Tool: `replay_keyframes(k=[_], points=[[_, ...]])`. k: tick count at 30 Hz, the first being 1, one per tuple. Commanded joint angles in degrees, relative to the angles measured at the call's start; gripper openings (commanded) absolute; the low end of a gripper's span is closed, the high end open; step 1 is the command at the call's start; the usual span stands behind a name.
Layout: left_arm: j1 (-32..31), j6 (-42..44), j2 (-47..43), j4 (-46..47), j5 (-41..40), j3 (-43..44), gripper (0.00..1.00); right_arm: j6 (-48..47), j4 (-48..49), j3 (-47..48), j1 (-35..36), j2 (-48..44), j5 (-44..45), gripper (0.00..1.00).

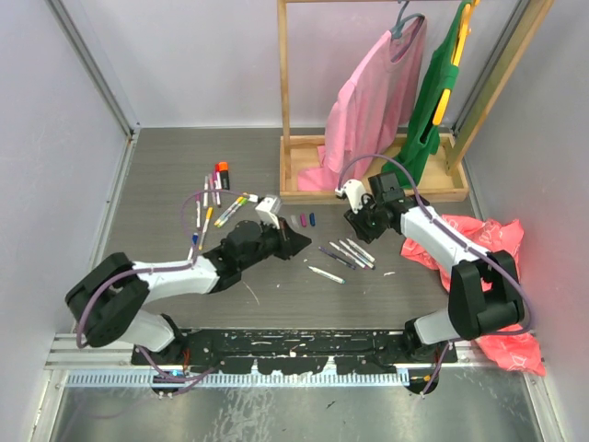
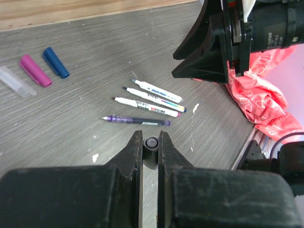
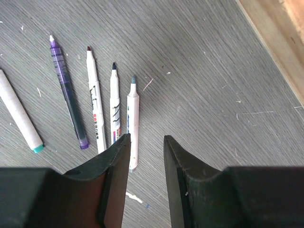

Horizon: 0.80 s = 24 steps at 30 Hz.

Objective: Open the pen caps
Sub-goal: Place the pen at the center of the board, then place the pen cap at the center of the board.

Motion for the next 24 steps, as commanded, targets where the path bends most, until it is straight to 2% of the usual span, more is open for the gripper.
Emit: replay_keyframes(k=[1, 12, 17, 20, 24], points=[[-1.92, -0.23, 6.07, 2.95, -4.69, 6.58, 0.0, -0.96, 0.75, -0.09, -0.4, -3.26, -0.02, 0.4], [-3.21, -9.25, 23.33, -18.92, -15.27, 28.7, 0.0, -0.1, 3.03, -1.48, -1.93, -7.11, 3.17, 0.4], [-3.27, -13.39, 30.68, -34.35, -21.48, 40.49, 0.0, 0.01, 3.3, -1.79, -2.15, -7.7, 3.07, 0.4], [-3.31, -14.08, 35.07, -42.3, -23.67, 47.88, 0.0, -0.08, 3.35, -1.83, -2.23, -7.58, 3.09, 0.4], [-3.27, -13.73, 40.16, -47.56, -24.32, 54.74, 0.0, -0.09, 3.36, -1.92, -2.27, -7.54, 2.98, 0.4]])
